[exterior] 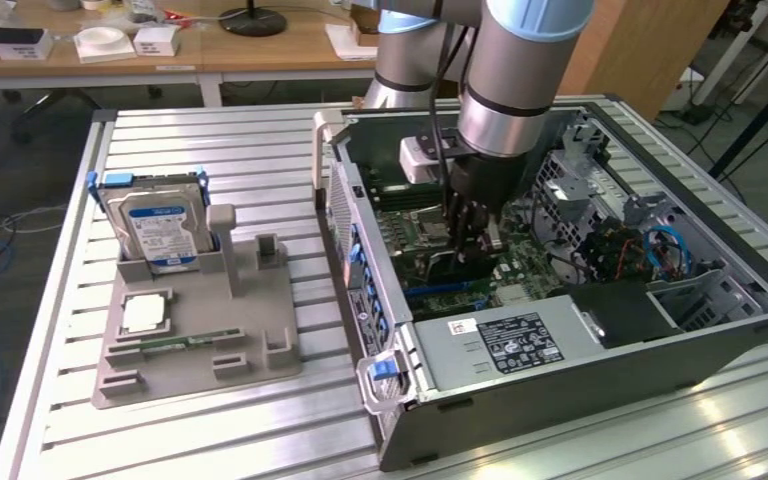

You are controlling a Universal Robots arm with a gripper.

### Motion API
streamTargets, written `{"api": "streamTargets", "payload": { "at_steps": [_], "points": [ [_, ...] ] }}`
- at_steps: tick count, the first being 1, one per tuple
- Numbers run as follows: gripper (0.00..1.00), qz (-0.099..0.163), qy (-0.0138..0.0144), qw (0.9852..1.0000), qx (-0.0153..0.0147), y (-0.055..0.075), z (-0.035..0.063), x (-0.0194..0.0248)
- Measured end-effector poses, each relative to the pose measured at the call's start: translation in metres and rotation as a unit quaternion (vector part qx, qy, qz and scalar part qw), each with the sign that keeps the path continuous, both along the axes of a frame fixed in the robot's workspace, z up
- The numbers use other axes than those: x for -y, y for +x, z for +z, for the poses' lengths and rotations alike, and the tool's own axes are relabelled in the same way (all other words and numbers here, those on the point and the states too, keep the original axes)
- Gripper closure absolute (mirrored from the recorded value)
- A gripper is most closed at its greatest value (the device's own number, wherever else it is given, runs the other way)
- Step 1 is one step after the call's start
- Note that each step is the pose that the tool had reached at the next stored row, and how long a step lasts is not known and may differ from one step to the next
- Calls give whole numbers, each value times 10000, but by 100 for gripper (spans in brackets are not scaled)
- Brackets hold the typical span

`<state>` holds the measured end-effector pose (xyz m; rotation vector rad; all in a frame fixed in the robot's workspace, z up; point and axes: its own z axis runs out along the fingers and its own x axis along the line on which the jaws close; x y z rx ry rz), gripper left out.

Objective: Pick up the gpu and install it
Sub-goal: 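Insert the gpu into the slot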

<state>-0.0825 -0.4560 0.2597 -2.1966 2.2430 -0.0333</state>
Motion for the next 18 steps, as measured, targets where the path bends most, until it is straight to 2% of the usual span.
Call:
{"api": "streamTargets", "payload": {
  "at_steps": [18],
  "points": [
    [74,0,9,10000,0,-25,-58,0]
  ]
}}
